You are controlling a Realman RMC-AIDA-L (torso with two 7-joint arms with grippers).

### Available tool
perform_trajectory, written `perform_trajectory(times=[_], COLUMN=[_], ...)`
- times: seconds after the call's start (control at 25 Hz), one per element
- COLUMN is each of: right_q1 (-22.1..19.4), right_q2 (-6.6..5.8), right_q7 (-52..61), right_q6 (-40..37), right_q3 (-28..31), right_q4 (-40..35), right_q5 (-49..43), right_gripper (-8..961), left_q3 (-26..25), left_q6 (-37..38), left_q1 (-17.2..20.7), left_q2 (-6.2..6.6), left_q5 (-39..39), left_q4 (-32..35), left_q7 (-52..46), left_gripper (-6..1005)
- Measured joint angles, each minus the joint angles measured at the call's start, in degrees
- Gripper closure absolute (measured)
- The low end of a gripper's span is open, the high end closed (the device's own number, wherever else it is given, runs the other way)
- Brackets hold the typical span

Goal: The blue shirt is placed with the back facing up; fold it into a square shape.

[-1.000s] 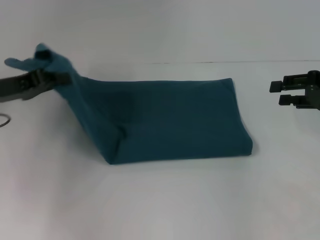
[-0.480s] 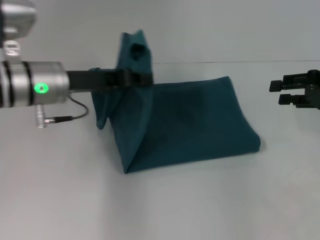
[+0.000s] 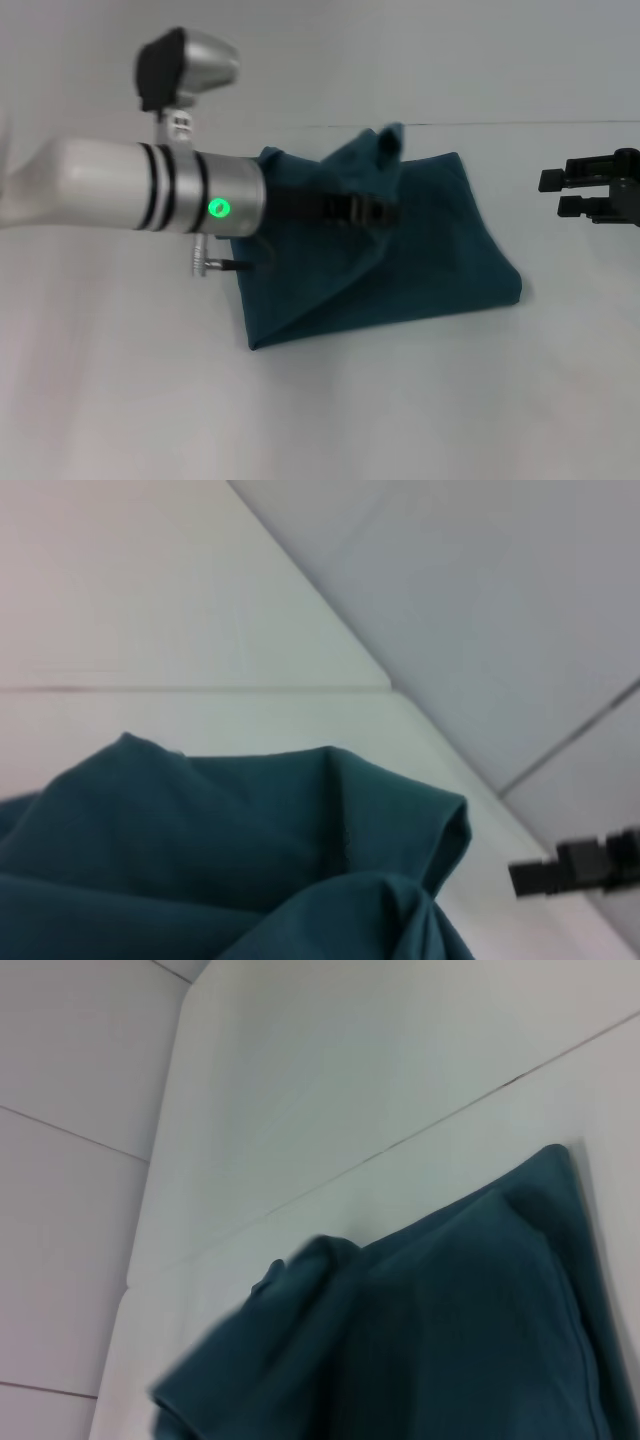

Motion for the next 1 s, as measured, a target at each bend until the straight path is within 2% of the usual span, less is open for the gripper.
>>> perform_trajectory(times=[0.2,0.4,0.44,0.56,0.64,0.68,0.8,0.88,1.0], right_q1=[-0.18,-0.23,-0.24,-0.24,-0.23,-0.21,-0.28,-0.28,-0.08], right_q2=[0.01,-0.02,-0.02,-0.05,-0.12,-0.12,-0.13,-0.14,-0.16], right_q7=[-0.07,-0.18,-0.18,-0.18,-0.14,-0.08,0.17,0.24,0.28], right_q6=[0.14,0.28,0.27,0.18,0.18,0.08,0.01,-0.04,-0.10], right_q3=[-0.08,-0.11,-0.11,-0.11,-0.11,-0.12,-0.11,-0.11,-0.34], right_q4=[0.01,-0.07,-0.18,-0.39,-0.41,-0.43,-0.48,-0.49,-0.51], right_q5=[-0.03,-0.04,-0.04,-0.06,-0.11,-0.11,-0.13,-0.12,-0.13], right_gripper=[354,354,354,354,354,354,354,353,353], left_q3=[7.03,10.59,10.94,7.27,1.68,-2.71,-11.12,-14.38,-17.14], left_q6=[-6.45,-3.60,-1.96,1.36,2.26,2.99,5.75,7.99,10.81], left_q1=[-1.94,-2.67,-2.46,0.53,3.24,4.70,7.12,8.21,9.54], left_q2=[-0.13,0.16,0.26,0.33,0.39,0.47,2.02,3.24,4.33], left_q5=[-1.00,-1.24,-1.25,-1.31,-1.43,-1.49,-1.50,-1.51,-1.51], left_q4=[-3.52,-2.65,-1.60,2.95,5.47,6.30,6.14,5.37,4.70], left_q7=[0.56,1.10,1.37,1.24,-0.27,-1.96,-6.11,-8.11,-9.83], left_gripper=[863,856,793,627,549,511,411,368,303])
